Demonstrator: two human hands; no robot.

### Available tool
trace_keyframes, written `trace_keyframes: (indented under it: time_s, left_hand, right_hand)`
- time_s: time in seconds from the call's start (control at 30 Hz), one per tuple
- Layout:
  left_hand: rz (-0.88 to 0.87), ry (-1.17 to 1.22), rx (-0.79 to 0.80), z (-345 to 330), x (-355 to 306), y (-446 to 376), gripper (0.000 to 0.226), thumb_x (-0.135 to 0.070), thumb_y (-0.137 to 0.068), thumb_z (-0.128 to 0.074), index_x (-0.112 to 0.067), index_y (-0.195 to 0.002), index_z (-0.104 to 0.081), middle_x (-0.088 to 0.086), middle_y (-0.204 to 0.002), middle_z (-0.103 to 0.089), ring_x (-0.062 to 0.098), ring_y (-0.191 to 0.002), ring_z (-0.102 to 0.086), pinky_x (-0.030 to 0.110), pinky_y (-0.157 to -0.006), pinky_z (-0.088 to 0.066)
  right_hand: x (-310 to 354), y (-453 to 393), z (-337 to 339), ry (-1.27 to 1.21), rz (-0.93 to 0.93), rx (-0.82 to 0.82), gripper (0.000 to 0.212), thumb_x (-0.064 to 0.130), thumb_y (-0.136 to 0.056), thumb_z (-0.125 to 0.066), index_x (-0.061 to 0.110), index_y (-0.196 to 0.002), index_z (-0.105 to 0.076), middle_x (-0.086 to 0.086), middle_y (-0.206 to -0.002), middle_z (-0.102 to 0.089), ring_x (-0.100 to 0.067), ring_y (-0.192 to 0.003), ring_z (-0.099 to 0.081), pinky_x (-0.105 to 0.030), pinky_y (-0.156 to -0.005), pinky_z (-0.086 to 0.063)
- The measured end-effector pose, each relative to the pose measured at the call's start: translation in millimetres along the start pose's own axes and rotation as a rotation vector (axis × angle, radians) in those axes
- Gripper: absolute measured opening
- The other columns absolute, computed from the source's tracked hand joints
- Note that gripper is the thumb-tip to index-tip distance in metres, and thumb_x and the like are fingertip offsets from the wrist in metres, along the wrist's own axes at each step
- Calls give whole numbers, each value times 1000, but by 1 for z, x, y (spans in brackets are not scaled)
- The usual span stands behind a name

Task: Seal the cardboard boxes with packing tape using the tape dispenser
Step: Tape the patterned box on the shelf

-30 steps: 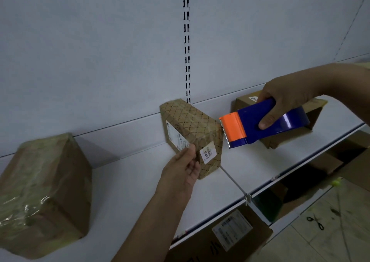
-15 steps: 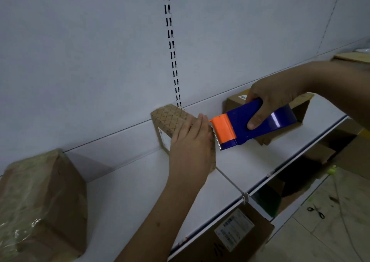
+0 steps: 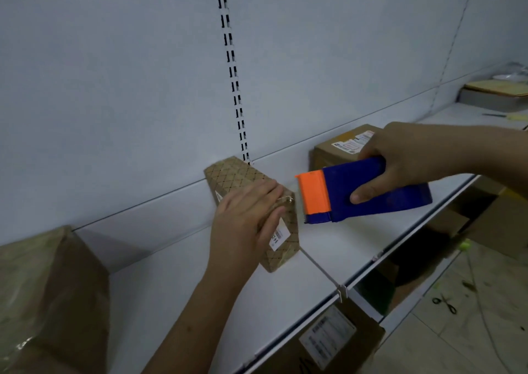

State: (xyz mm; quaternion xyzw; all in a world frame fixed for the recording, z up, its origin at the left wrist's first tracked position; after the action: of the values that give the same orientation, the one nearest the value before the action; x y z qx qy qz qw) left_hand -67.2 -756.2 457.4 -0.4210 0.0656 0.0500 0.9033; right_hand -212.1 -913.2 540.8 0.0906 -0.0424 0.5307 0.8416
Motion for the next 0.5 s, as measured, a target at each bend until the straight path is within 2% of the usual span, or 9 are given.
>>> trace_keyframes:
  time_s: [0.1, 0.23, 0.4, 0.5]
  left_hand:
    - [-19, 36, -27, -1, -5, 0, 36, -33, -102, -46, -18, -126, -67, -4, -131, -65, 13, -125, -55, 35, -111, -34]
    - [1, 104, -89, -2, -7, 3, 34, -25, -103, -45, -14, -124, -69, -2, -127, -67, 15, -123, -57, 44, -108, -38]
    - [44, 212, -164, -1, -7, 4, 31, -18, -101, -46, -12, -118, -71, -1, -123, -68, 14, -120, -59, 46, -107, -40]
    - [178, 178, -157, 3, -11, -3, 33, -25, -100, -45, -15, -108, -76, -5, -113, -72, 7, -110, -62, 41, -104, -45]
  right_hand:
    - [-4, 6, 0, 129, -14, -31, 75, 87, -50, -50, 26, -89, -68, 9, -71, -69, -1, -63, -64, -18, -58, -53]
    - [-7, 14, -2, 242, -77, -68, 80, 92, -49, -40, 28, -90, -66, 10, -70, -65, -3, -64, -61, -26, -64, -55]
    - [12, 4, -13, 434, -99, -217, 67, 86, -70, -46, 26, -96, -63, 8, -70, -61, -5, -63, -55, -23, -54, -43]
    - [16, 8, -15, 461, -128, -245, 62, 83, -74, -46, 26, -93, -59, 8, -68, -58, -6, -60, -52, -23, -52, -38]
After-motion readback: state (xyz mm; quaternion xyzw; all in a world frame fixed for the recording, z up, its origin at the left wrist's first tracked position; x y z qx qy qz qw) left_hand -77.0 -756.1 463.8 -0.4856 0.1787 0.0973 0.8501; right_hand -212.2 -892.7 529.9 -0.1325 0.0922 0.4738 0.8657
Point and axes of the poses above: each hand's wrist, its own y-axis away from the middle knuckle, its own z-axis out of the back of the hand, x = y × z, the point moved 8 cm from there along -y, towards the middle knuckle
